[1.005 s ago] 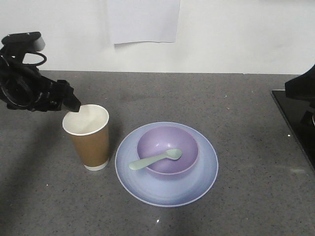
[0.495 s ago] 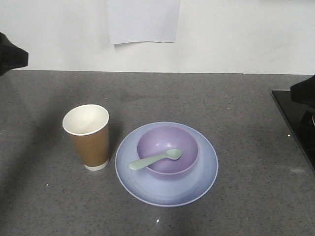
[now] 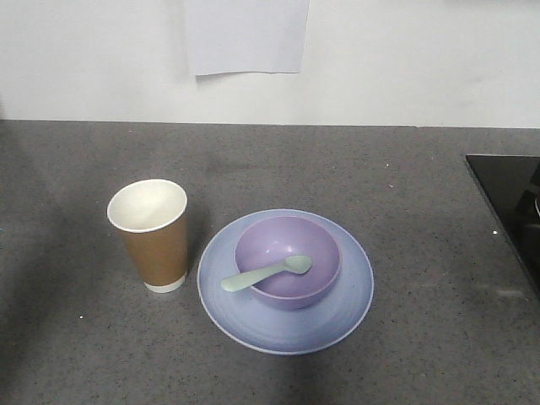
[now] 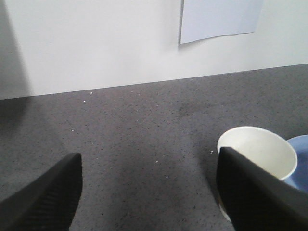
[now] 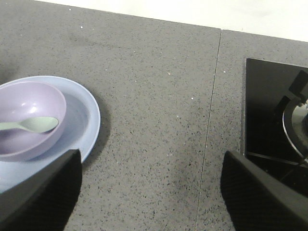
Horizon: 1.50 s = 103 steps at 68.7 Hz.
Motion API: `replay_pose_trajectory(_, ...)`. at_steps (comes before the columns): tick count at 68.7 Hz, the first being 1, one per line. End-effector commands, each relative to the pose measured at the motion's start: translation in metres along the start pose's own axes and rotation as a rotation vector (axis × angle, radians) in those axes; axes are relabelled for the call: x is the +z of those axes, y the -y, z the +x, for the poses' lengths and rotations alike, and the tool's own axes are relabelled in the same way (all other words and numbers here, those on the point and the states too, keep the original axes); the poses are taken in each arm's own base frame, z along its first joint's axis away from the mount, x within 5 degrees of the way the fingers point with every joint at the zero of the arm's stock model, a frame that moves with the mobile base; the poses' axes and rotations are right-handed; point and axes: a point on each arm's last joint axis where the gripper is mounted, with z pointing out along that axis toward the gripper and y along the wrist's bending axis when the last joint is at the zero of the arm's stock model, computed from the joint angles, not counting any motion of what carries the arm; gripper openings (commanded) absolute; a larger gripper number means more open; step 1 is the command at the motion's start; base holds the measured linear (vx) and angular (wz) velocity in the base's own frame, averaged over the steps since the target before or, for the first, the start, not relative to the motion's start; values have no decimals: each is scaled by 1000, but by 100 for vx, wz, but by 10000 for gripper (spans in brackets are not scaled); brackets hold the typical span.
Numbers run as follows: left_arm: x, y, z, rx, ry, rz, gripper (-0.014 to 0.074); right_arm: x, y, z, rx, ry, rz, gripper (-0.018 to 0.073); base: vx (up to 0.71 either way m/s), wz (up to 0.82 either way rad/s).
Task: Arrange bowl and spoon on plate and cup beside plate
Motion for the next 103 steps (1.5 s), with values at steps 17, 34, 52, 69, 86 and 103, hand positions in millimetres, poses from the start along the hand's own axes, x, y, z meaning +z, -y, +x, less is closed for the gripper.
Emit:
replay_pose_trajectory(17,-38,-3,50,-2,156,-5,512,-2,0,37,-3,155,48,514,0,0)
replay_pose_trajectory(34,-48,-4,54,-4,184,-6,249,-3,0,38,-4,182,54,206,0,0)
replay_pose_trajectory(52,-48,-4,54,-5,184,-5,-8,-3,0,38,-3,179,53,-11,0,0)
replay_pose_trajectory(69,-48,-4,54,-5,184,-6,-8,-3,0,39,-3,177,52,-11,0,0)
replay_pose_trajectory(86,-48,-4,54,-5,184,-6,-8,-3,0,39,-3,177,52,-11,0,0)
replay_pose_trajectory(103,-48,-4,54,-5,184,-6,-8,-3,0,39,-3,177,52,-11,0,0)
